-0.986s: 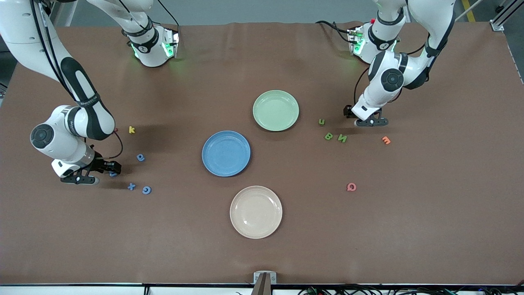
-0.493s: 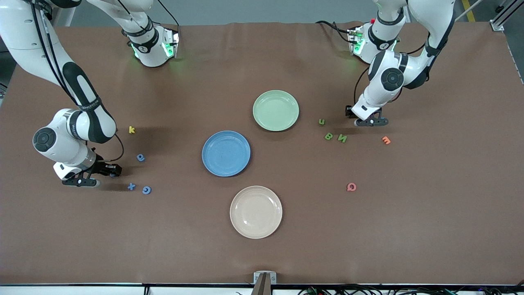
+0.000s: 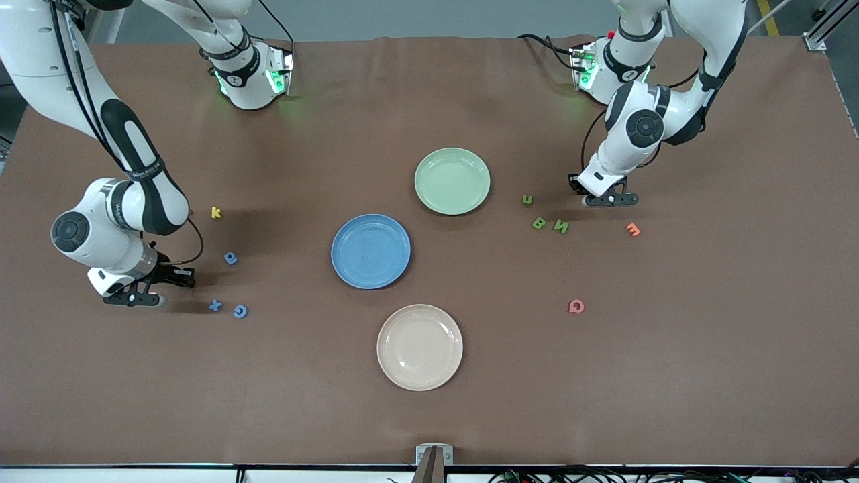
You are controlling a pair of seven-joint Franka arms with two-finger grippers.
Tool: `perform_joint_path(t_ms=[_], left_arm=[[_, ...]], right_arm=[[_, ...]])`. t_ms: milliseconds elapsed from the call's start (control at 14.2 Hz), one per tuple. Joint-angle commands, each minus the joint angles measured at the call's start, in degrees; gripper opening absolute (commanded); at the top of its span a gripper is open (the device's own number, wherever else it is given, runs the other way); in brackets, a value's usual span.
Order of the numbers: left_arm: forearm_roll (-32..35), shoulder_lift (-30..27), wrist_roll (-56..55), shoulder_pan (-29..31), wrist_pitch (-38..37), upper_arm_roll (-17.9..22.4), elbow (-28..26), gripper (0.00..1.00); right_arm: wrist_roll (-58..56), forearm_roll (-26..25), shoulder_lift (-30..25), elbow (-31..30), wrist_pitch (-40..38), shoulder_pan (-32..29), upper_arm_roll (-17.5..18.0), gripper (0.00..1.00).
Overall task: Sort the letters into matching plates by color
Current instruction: 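Pinch green p with the left gripper while the right gripper pinches blue m, then lower green p to green plate while the right gripper drops m on blue plate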
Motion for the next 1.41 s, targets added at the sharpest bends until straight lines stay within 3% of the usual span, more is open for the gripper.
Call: perform_joint_path(t_ms=[0, 211, 493, 775, 986, 1197, 1268, 1338], left_arm=[[1.07, -2.16, -0.37, 0.54, -1.61, -0.4, 0.29, 0.22], [0.98, -5.41, -2.3, 0.11, -8.02, -0.75, 2.83, 0.22], [0.36, -5.86, -11.94, -0.07, -13.92, -7.42, 8.28, 0.22], [-0.51, -2.97, -23.99, -0.25, -18.32, -16.11, 15.57, 0.22], [-1.48, 2.29, -32.95, -0.86, -18.42, -22.0, 21.63, 0.22], [-0.69, 7.31, -40.08, -6.03, -18.33, -22.64, 26.56, 0.22], [-0.52, 9.06, -41.67, -7.44, -18.24, -22.55, 28.14, 0.22], [-0.25, 10.82, -43.34, -9.19, -18.24, -22.29, 29.98, 0.22]], right_arm=[[3.05, 0.14, -2.56, 1.29, -5.47, 0.96, 0.7, 0.0], [3.23, 0.23, -2.73, 1.38, -5.66, 1.04, 0.79, 0.0], [17.94, 0.32, -6.41, -0.37, -7.85, 4.28, 5.61, 0.0], [46.93, 0.32, -8.71, -1.09, -7.33, 15.78, 11.68, 0.0], [61.72, 0.32, -8.27, -0.91, -3.21, 25.1, 11.6, 0.0], [69.05, 0.14, -6.43, 0.15, -1.97, 29.69, 11.51, 0.02], [69.15, 0.14, -6.25, 0.32, -2.31, 29.78, 11.51, 0.16], [69.23, 0.14, -5.9, 0.41, -2.32, 29.87, 11.51, 0.71]])
